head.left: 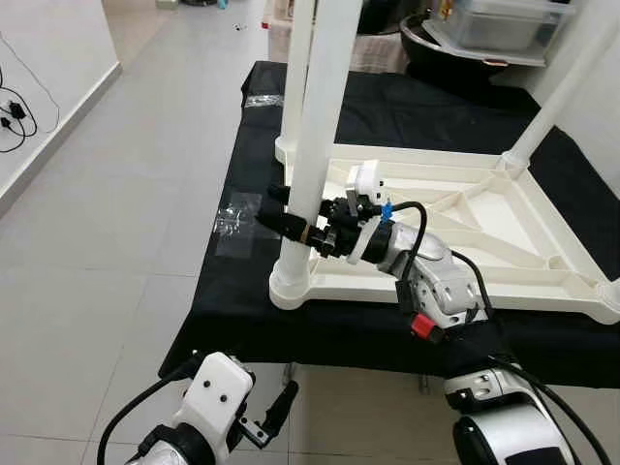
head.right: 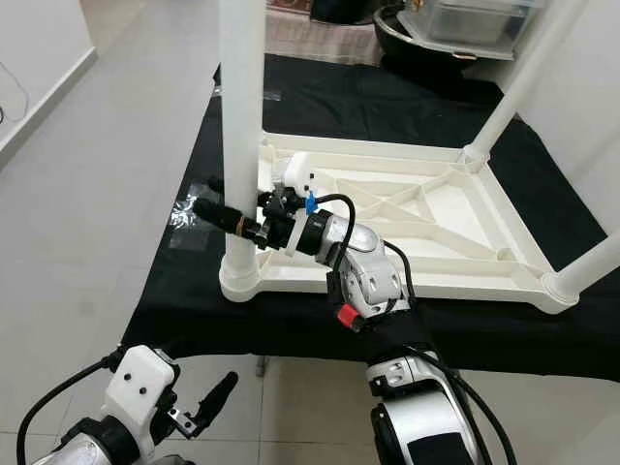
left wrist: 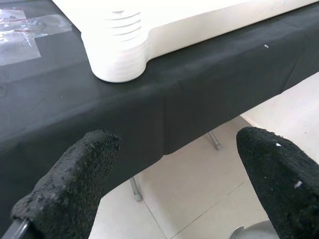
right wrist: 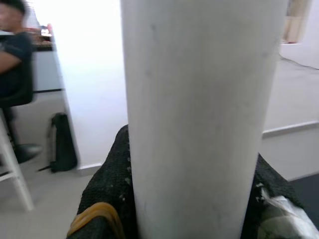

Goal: Building children table

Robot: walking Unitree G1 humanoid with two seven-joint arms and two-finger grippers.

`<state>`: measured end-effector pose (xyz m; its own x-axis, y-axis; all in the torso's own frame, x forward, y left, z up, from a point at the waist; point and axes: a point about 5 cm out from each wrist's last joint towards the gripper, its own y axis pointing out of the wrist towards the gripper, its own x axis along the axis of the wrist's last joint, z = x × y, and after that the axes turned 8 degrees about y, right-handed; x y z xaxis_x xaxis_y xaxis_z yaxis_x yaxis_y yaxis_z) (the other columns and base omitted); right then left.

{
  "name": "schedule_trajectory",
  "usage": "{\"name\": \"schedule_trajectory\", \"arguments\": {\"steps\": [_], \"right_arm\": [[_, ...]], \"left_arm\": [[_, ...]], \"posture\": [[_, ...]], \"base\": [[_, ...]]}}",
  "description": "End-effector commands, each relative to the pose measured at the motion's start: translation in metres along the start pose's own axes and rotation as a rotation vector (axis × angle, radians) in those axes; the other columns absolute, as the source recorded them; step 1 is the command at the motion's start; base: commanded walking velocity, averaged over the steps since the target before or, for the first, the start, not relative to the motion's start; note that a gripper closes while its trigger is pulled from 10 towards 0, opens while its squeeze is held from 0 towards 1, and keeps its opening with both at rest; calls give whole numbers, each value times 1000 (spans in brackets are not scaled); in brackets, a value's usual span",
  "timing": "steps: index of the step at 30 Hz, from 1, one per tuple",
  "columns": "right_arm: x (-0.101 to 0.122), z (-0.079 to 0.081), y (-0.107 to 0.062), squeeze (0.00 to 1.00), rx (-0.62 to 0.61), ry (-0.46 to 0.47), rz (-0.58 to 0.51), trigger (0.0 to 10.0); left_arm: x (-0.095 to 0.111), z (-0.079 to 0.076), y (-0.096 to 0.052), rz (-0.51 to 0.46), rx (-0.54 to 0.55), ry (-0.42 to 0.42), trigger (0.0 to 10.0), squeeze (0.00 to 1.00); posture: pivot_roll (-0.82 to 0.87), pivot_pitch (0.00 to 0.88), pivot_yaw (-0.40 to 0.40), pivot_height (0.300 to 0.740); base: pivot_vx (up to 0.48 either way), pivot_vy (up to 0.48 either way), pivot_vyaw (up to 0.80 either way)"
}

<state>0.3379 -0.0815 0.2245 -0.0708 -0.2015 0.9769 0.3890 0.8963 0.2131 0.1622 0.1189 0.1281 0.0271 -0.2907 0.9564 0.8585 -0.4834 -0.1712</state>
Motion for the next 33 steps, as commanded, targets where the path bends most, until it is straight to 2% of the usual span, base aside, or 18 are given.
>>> {"name": "schedule_trajectory", "arguments": {"steps": [1, 2, 3, 6, 7, 8, 10, 11, 12, 13, 15, 16, 17, 19, 20, 21, 24, 33], "right_arm": [[-3, -11, -16, 0, -132, -15, 23, 0], [-10, -17, -27, 0, -423, -36, 20, 0], [-12, -18, -30, 0, -516, -46, 19, 0], [-13, -18, -31, 0, -567, -52, 17, 0], [-16, -19, -35, 0, -697, -77, 32, 0], [-16, -19, -35, 0, -697, -77, 32, 0], [-20, -20, -42, 0, -921, -103, 49, 0], [-20, -20, -42, 0, -921, -103, 49, 0], [-21, -21, -47, 0, -1054, -113, 60, 0], [-21, -21, -47, 0, -1054, -113, 60, 0], [-21, -21, -53, 0, -1295, -103, 51, 0], [-21, -21, -53, 0, -1295, -103, 51, 0], [-22, -20, -55, 0, -1418, -71, 38, 0], [-22, -20, -55, 0, -1418, -71, 38, 0], [-24, -18, -54, 0, -1495, -29, 29, 0], [-24, -18, -54, 0, -1495, -29, 29, 0], [-34, -11, -41, 0, -1627, 111, 11, 0], [-32, -7, -33, 0, -1659, 111, -6, 0]], "left_arm": [[-3, -1, 0, 17, -2, -15, 10000, 0], [-2, 1, 2, 14, 6, -17, 10000, 0], [-2, 1, 2, 13, 6, -16, 10000, 0], [-2, 1, 2, 12, 6, -15, 10000, 0], [-2, 1, 2, 13, 6, -15, 10000, 0], [-2, 1, 2, 13, 6, -15, 10000, 0], [-2, 1, 2, 13, 7, -14, 10000, 0], [-2, 1, 2, 13, 7, -14, 10000, 0], [-2, 1, 2, 14, 9, -14, 10000, 0], [-2, 1, 2, 14, 9, -14, 10000, 0], [-2, 1, 2, 15, 9, -13, 10000, 0], [-2, 1, 2, 15, 9, -13, 10000, 0], [-2, 1, 2, 16, 8, -11, 10000, 0], [-2, 1, 2, 16, 8, -11, 10000, 0], [-2, 1, 2, 17, 8, -9, 10000, 0], [-2, 1, 2, 17, 8, -9, 10000, 0], [-3, 0, 1, 21, 6, -2, 10000, 0], [-4, -2, 0, 21, -1, -7, 10000, 0]], "posture": [[137, 163, -126, 740], [131, 161, -127, 740], [131, 161, -127, 740], [131, 161, -127, 740], [130, 162, -128, 740], [130, 162, -128, 740], [129, 164, -130, 740], [129, 164, -130, 740], [131, 164, -127, 740], [131, 164, -127, 740], [132, 165, -127, 740], [132, 165, -127, 740], [132, 165, -127, 740], [132, 165, -127, 740], [143, 158, -128, 740], [143, 158, -128, 740], [152, 147, -133, 740], [147, 132, -134, 740]], "base": [[0, 0, 0], [0, 0, 0], [0, 0, 0], [0, 0, 0], [0, 0, 0], [0, 0, 0], [0, 0, 0], [0, 0, 0], [0, 0, 0], [0, 0, 0], [0, 0, 0], [0, 0, 0], [0, 0, 0], [0, 0, 0], [0, 0, 0], [0, 0, 0], [0, 0, 0], [0, 0, 0]]}}
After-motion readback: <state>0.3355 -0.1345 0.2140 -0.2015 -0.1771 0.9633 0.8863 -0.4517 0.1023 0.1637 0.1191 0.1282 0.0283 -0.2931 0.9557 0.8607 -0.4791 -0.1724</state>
